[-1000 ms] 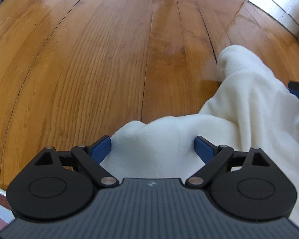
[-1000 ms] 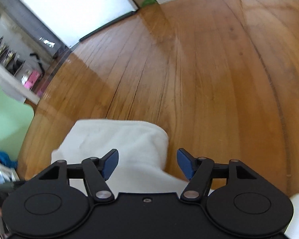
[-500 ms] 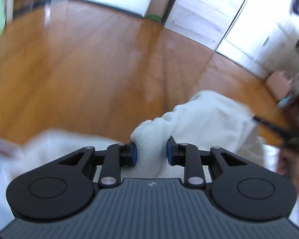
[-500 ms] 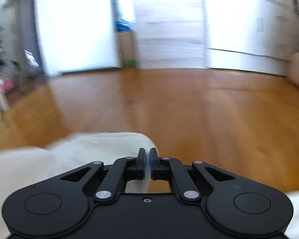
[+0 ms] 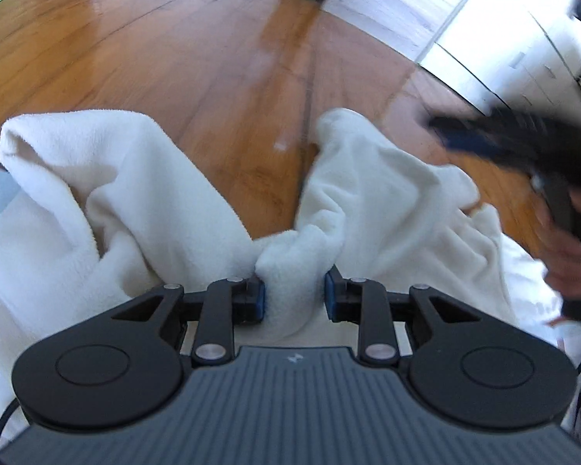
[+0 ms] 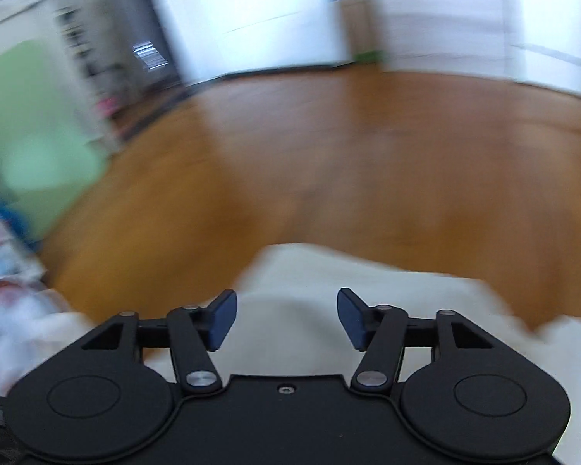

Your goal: Fold clothes

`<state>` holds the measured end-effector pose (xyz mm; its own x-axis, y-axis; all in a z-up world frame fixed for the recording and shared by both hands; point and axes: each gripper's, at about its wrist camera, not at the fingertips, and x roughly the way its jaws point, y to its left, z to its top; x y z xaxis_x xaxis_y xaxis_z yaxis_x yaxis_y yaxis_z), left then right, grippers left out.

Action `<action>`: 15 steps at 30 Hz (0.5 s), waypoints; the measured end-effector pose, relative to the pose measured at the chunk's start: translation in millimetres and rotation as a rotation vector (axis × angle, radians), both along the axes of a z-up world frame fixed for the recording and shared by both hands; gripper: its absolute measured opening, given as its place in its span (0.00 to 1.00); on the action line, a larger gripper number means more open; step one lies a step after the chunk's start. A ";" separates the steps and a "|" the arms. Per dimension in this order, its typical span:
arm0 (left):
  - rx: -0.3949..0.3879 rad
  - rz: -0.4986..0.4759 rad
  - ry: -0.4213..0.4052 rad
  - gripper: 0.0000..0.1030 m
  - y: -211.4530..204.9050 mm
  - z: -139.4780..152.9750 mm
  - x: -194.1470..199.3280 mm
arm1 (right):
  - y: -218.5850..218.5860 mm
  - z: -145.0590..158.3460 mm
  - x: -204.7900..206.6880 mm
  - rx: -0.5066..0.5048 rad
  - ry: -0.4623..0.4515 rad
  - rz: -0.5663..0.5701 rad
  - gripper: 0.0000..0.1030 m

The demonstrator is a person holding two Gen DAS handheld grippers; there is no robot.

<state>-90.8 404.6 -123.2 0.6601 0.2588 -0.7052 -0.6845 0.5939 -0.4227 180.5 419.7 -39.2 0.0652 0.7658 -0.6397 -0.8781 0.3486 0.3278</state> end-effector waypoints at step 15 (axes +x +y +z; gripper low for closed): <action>-0.030 -0.068 0.027 0.28 -10.6 2.3 -1.3 | 24.5 -57.1 -55.0 -0.251 -0.307 0.155 0.03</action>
